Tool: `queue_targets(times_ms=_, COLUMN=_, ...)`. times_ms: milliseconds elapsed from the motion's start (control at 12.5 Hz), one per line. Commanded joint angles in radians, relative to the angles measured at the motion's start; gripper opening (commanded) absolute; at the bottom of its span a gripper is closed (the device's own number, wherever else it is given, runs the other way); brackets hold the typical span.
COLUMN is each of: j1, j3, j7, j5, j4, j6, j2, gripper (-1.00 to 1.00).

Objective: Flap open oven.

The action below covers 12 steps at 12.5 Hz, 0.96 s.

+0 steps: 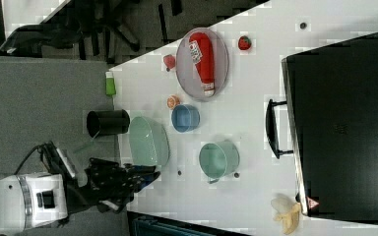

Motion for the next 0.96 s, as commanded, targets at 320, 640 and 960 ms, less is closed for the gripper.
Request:
queue_targets(times_ms=320, j1=-0.024, j3=-0.134, j7=-0.574, j5=-0.077, j4=-0.074, j6=0.17, j2=0.102, gripper=-0.65)
queue_targets(times_ms=640, j1=-0.025, j3=-0.195, j7=-0.749, j5=-0.077, j4=-0.075, j6=0.388, j2=0.239, gripper=-0.65)
queue_targets(times_ms=960, j1=-0.026, j3=-0.218, j7=-0.785, j5=-0.073, j4=-0.081, j6=0.481, j2=0.358, gripper=-0.65)
